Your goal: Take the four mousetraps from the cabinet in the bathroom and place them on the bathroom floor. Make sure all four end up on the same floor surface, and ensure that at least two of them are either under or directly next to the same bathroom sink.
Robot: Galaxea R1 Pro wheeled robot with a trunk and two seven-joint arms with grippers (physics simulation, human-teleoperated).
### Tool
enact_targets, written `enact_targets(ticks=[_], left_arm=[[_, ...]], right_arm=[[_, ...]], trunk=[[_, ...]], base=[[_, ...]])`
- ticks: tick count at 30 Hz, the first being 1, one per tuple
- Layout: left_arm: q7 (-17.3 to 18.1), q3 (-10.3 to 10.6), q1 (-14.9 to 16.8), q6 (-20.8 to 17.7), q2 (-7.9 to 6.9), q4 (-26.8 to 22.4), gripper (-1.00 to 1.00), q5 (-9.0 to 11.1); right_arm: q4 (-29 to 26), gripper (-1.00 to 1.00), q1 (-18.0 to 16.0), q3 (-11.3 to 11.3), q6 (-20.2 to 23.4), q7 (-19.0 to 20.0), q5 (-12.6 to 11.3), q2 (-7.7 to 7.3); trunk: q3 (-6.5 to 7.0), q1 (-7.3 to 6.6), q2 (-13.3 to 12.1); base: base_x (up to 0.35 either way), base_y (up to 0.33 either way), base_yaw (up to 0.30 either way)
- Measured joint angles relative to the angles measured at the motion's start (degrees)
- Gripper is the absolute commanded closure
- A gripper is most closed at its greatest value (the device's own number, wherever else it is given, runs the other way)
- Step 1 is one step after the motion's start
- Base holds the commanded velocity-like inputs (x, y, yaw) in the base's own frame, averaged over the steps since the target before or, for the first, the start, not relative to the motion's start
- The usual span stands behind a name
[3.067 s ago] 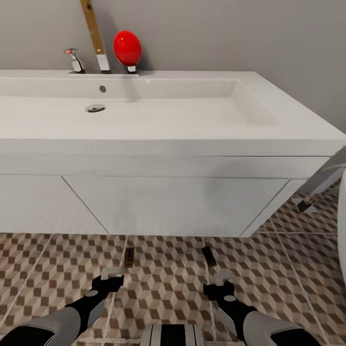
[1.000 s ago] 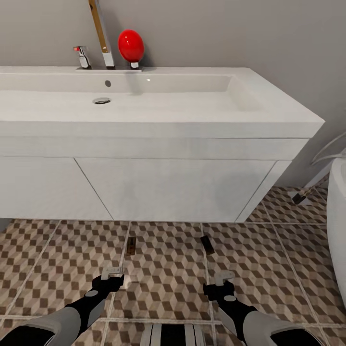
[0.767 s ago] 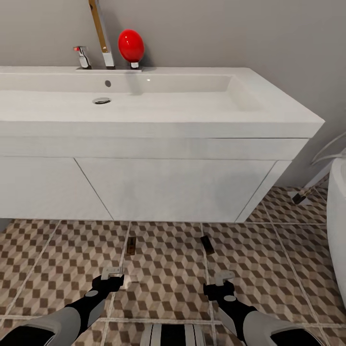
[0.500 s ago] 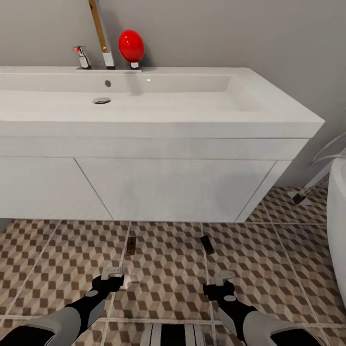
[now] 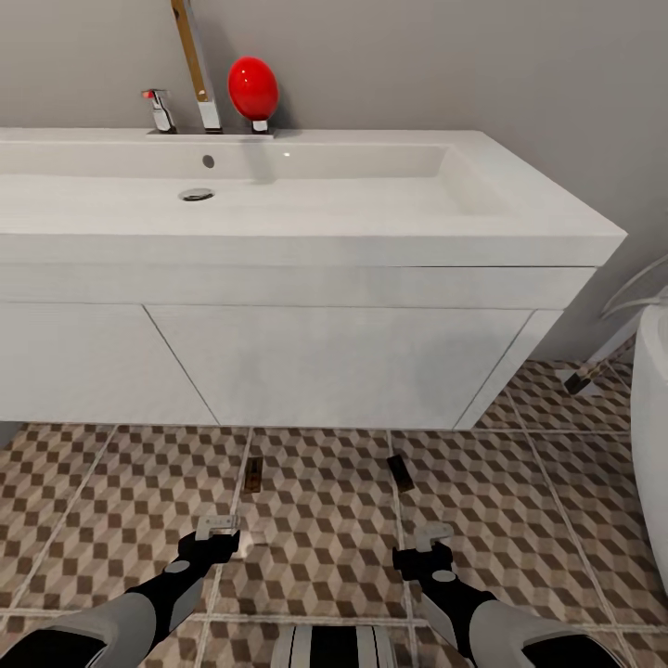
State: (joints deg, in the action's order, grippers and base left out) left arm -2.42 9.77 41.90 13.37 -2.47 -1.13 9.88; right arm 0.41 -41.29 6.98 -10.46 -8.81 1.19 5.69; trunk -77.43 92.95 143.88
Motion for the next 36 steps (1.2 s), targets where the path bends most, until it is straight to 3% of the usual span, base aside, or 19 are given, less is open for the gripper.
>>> enact_targets(ticks=[33, 36], left_arm=[[0.0, 0.0, 0.0, 0.0, -0.05, 0.0, -1.00, 0.0], [-0.8, -0.2, -1.0, -0.9, -0.44, 0.6, -1.00, 0.5]], right_arm=[[0.0, -1.00, 0.0, 0.0, 0.0, -0.1, 0.0, 0.00], [0.5, -1.00, 1.0, -0.7, -1.0, -1.0, 0.3, -0.74]], trunk=[[0.00, 0.00, 0.0], [0.00, 0.00, 0.0]], base=[[0.000, 0.000, 0.000], [0.000, 0.000, 0.000]])
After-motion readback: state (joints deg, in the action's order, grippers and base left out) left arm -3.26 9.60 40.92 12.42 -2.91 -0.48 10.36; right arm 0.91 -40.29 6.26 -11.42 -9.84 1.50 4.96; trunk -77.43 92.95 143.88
